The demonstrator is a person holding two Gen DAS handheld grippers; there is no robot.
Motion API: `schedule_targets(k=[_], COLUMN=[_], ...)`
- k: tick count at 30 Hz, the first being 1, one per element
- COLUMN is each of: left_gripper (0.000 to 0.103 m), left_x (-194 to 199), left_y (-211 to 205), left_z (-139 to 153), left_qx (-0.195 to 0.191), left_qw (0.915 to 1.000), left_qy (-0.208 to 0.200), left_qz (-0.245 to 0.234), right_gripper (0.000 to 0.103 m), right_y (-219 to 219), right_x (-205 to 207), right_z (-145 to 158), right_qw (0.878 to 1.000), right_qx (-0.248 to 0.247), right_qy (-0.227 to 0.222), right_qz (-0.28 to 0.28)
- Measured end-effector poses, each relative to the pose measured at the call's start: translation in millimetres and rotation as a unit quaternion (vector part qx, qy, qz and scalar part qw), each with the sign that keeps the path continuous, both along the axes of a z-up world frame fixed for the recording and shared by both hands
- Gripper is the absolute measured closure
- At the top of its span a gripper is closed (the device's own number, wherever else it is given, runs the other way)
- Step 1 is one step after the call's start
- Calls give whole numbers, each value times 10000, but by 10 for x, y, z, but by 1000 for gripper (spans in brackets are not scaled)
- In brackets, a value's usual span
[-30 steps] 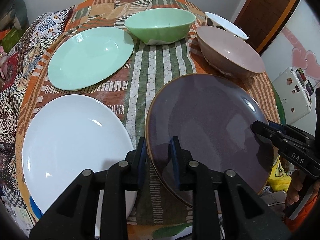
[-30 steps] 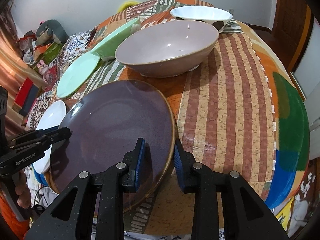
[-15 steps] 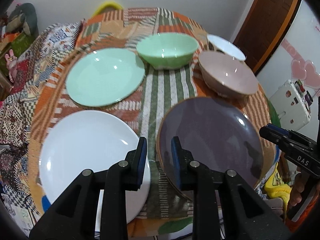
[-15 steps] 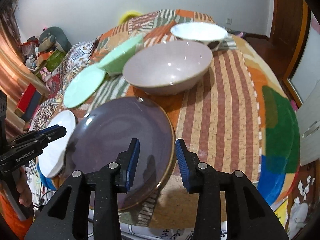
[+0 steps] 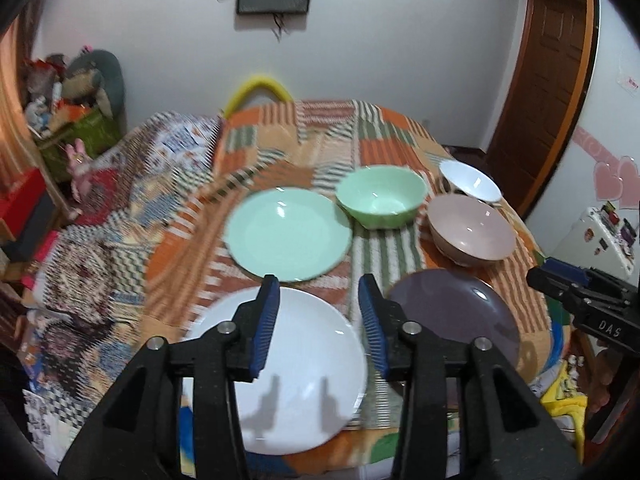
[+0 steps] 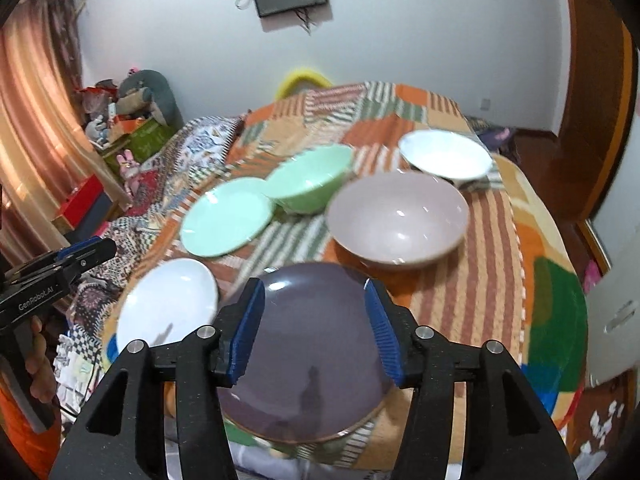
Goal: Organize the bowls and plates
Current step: 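Lower the purple plate beside the pink bowl and open the right gripper, then grasp the white plate rim with the right gripper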
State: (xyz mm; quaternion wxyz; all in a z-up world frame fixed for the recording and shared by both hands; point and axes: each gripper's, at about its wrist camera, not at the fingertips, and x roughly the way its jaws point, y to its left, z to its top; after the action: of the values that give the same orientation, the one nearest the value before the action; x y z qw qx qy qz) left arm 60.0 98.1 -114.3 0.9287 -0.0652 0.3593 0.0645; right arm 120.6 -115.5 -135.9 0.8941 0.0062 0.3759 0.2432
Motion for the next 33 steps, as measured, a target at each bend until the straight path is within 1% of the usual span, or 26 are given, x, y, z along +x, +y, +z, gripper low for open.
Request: schedule_targets(k=[5, 7, 9, 14, 20, 26, 30, 33], left_gripper=[40, 38, 35, 34, 34, 34, 34, 34], left_x=[-234, -302, -358, -460, -481, -459, -427, -420], left_y=[180, 254, 343, 551, 783, 1004, 1143, 1215], left_z=[110, 115, 94, -52, -365, -706, -966, -1105], left_qx=[117, 155, 180, 181, 27, -302, -514, -645], left_qw=[9995, 9992, 9988, 9977, 9958, 9922, 9881, 9852], left_qy=[-177, -191, -157, 12, 323, 677, 926, 1077], left_qz=[212, 312, 421, 657, 859, 1005, 1111, 1164], right_gripper=[52, 49, 39, 37, 37, 37, 37, 37], right_y=[239, 365, 477, 726, 984, 1190, 1280, 1345], right_x=[-36, -52, -72, -106, -47, 27, 78, 124], right_z=[85, 96, 95, 41, -135, -362, -485, -581], right_qw=[9995, 9989, 9983, 9965, 9946, 9918, 9903, 9889], right_qx=[32, 34, 21, -88, -251, -433, -521, -586], right_qy=[-157, -212, -248, -244, -4, 357, 555, 704], right_qz=[275, 412, 520, 791, 1008, 1146, 1162, 1170])
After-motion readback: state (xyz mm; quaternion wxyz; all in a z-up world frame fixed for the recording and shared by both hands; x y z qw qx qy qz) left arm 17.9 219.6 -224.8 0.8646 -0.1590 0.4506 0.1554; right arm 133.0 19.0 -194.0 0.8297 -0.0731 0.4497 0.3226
